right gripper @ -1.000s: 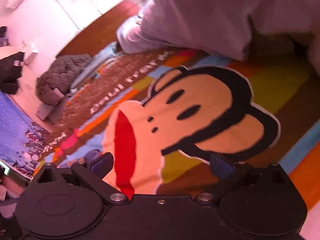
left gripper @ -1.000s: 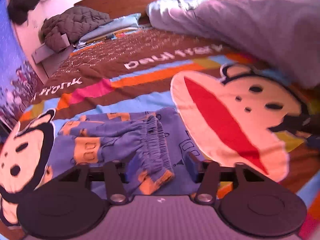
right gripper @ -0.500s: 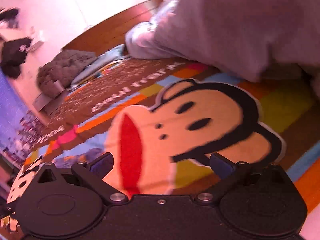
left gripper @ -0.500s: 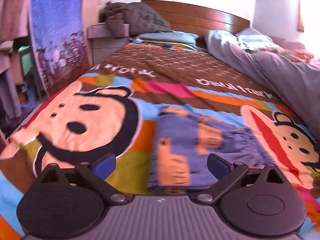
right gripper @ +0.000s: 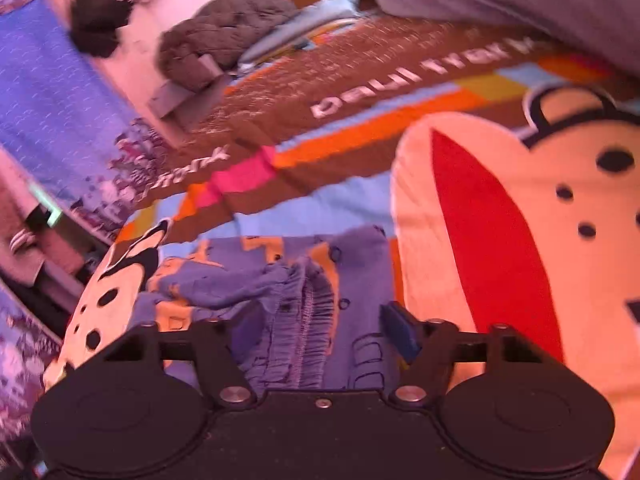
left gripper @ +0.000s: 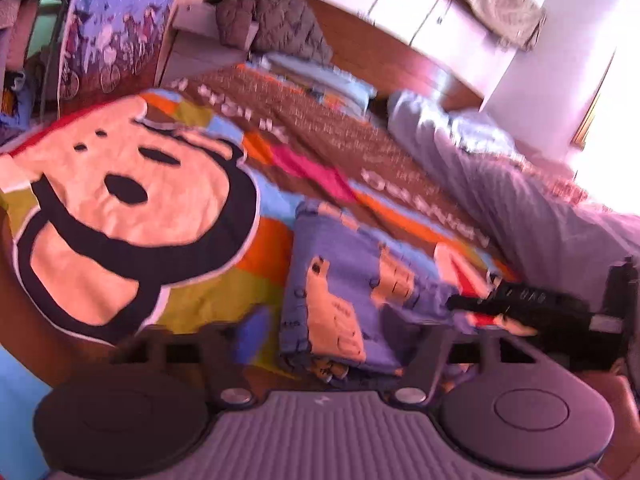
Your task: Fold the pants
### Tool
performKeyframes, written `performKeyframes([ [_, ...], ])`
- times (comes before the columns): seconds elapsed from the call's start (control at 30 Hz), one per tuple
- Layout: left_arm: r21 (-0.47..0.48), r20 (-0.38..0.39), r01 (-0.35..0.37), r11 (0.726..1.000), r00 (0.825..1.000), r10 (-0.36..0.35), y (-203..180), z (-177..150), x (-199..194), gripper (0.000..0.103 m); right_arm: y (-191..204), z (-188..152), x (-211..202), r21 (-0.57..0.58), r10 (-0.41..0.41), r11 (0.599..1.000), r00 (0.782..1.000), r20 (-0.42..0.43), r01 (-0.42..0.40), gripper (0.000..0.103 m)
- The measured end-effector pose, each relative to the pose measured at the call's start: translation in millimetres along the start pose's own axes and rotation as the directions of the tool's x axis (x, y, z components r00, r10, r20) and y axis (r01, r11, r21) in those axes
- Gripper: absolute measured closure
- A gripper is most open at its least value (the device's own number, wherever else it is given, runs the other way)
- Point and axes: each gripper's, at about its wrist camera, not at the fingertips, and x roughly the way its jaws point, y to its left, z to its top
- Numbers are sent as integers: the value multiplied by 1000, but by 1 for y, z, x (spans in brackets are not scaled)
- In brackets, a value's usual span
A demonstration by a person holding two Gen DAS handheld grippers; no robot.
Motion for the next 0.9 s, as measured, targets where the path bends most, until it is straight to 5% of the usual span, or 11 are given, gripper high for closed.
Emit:
performKeyframes([
  [0.17, 5, -39, -12, 1000, 999, 12, -2, 1, 10, 79, 15, -17, -17, -1, 8, 1000, 999, 43, -8, 41],
  [0.33, 47, -40, -10, 999, 999, 12, -9, -2, 8, 83, 25, -31, -15, -27, -21, 999, 1000, 10, 21, 40],
  [0.4, 54, -39, 9, 999, 999, -7, -10, -2, 7, 83, 34, -33, -14, -79, -78, 994, 997, 15, 79, 63],
  [0.53, 16, -29, 61, 998, 998, -61, -2, -2, 4, 83, 48, -33, -20, -157, -110, 981, 992, 57, 118, 81],
  [0.9, -39, -1, 110, 993, 994, -110, 6, -2, -2, 32, 45, -25, -69, -235, -125, 959, 981, 146, 158, 82],
])
